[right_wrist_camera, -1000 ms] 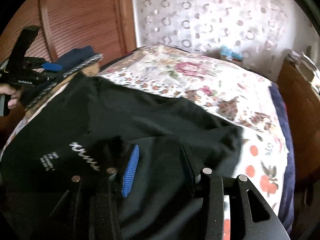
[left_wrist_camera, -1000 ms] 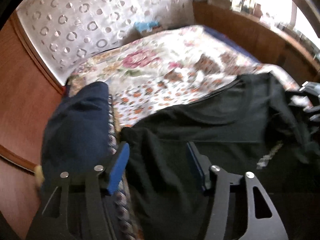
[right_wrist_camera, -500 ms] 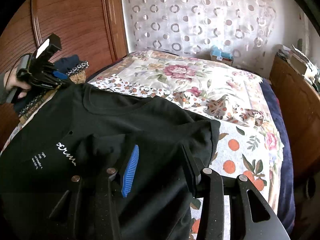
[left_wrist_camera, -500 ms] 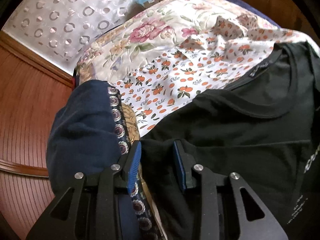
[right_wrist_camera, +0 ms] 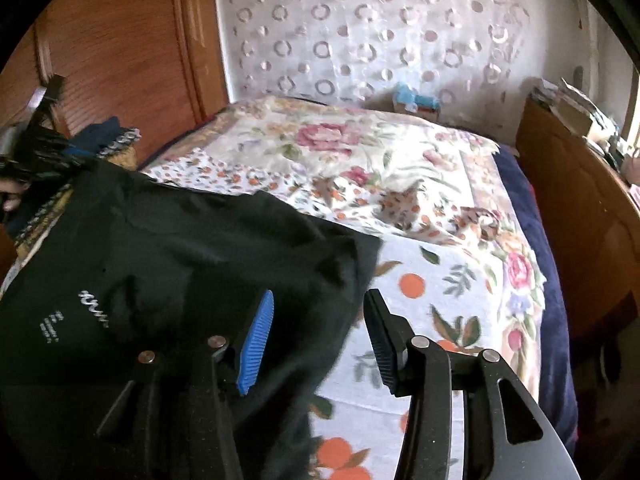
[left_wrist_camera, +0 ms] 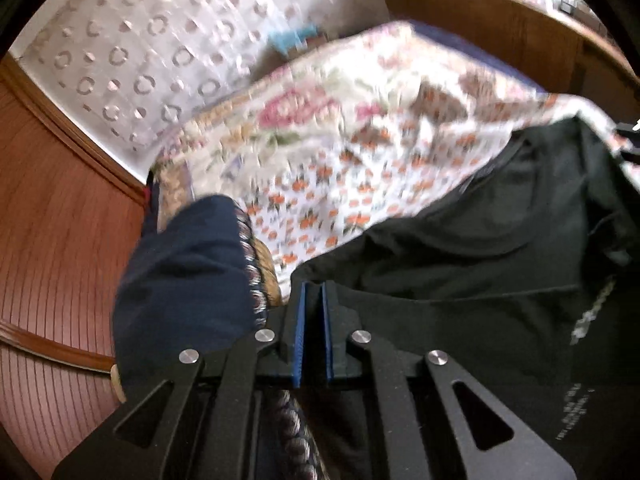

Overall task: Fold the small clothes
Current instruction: 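Grasp the shirt hem with the left gripper while the right gripper grasps it too, then lift the hem with both grippers and carry it toward the collar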

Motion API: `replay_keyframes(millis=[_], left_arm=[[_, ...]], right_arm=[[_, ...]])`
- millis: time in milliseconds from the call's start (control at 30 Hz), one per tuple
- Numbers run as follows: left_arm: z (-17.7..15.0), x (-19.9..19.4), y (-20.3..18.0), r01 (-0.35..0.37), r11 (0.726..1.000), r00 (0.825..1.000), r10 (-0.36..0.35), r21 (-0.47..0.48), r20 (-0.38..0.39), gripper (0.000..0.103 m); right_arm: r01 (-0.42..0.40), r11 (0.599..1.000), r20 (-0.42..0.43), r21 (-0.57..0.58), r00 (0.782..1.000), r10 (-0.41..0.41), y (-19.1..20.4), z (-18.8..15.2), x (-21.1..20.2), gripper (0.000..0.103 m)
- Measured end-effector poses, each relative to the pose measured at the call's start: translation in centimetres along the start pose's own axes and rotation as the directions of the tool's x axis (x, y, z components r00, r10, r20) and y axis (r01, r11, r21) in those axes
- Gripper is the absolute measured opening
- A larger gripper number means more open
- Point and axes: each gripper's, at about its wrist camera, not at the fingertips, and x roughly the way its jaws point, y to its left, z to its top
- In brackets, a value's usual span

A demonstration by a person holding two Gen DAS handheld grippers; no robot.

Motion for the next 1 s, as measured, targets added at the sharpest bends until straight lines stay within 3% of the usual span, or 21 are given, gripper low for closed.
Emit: replay_keyframes(millis=[167,333,533,567,600,667,833,1000], left_arm=[[-1.5,-4.0,0.7,0.076,0.995,0.992,-0.070,-0.065,0.103,0.008],[-3.5,-4.8,0.6,0.112,0.989,0.985,-0.098,-0.097,0.145,0.008],[-6.0,-5.3,0.9,0.156,0.977,0.975,-0.129,-0.145,0.179,0.008],[-6.4,-5.4,0.9,0.163,0.975,0.974,-0.135,-0.152,0.182,0.008],[-6.8,-5.6,0.8,0.174,0.972,0.971,-0.143,-0.158,0.190,0.008],[-7.7,-6.3,0.6,0.191,0.968,0.966,-0.155,-0.165,0.208,0.008],[-10.6,-8.9,-0.4,0.224,0.960,0.952,-0.178,-0.169,0.251,0.008],[-14.0,-12.7,-0.7,0.242,0.954,0.933,-0.178,-0.177,0.314,0.008]], right_arm=[[0.010,0.998,-0.048,0.065,0.999,-0.007,-1.0,1.1,1.8,0.049],[-0.022,0.991,-0.081,0.129,0.996,0.033,-2.0,2.3,3.5,0.049],[0.001,0.997,-0.103,0.081,0.995,0.007,-0.8,3.4,4.5,0.048],[-0.015,0.998,-0.111,0.063,0.994,0.022,-0.4,3.5,4.7,0.038],[-0.040,0.998,-0.126,0.046,0.991,0.045,0.1,3.7,4.7,0.015],[-0.052,0.998,-0.141,0.028,0.989,0.055,1.2,3.9,4.4,0.008],[-0.070,0.998,0.006,-0.001,0.998,0.070,3.2,3.9,-1.3,0.006],[-0.085,0.996,0.149,-0.010,0.985,0.086,4.1,1.8,-9.2,0.005]])
